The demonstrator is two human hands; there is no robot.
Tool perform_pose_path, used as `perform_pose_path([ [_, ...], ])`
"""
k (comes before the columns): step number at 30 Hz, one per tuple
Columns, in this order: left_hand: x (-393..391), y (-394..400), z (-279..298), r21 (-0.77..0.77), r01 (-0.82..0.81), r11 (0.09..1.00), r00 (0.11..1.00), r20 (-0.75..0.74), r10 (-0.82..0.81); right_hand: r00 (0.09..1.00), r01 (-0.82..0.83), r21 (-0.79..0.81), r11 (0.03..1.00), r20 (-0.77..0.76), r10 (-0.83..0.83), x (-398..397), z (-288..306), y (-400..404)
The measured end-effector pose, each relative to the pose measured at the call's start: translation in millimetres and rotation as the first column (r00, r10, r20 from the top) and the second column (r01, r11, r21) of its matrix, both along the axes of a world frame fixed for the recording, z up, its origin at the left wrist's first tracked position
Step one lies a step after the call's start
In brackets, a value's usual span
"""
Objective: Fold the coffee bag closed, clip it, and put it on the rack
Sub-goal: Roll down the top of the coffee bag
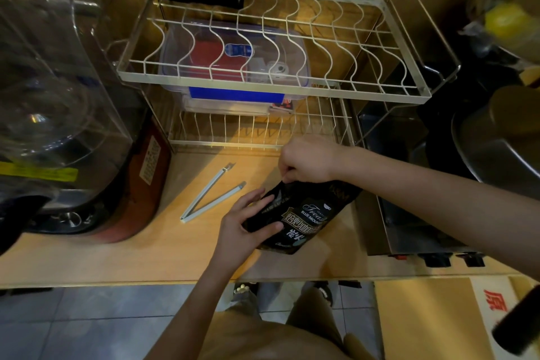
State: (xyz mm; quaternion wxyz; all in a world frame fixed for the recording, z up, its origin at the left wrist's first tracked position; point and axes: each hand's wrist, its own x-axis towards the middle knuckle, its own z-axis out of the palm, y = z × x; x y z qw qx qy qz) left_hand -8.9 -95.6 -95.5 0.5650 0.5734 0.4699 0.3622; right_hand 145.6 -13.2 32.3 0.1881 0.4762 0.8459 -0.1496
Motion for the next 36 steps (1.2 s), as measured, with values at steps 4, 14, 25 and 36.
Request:
perform_pose_path([
  [4,3.1,2.1,0.6,-0.072,-0.018,0.997,0.994,0.105,0.025,1.000,0.000,-0.021,1.000,-0.024,-0.001,-0.3,6.6,2.3],
  [14,0.9,13.5,-1.1,0.426,0.191,0.884,0.909,-0.416,0.005,0.999,-0.040,0.147,0.988,0.036,0.035,-5.6,11.9,0.0],
  [25,8.0,17.6,-1.3,0.395,0.038,0.918,0.944,-0.315,0.097,0.963,-0.214,0.232,0.949,0.215,0.165,-19.0,11.8,-3.7],
  [36,4.1,25.7,4.3,0.317,0.032,0.948,0.965,-0.256,0.053,0.982,-0.096,0.196,0.976,0.176,0.061,-1.0,32.3,3.0],
])
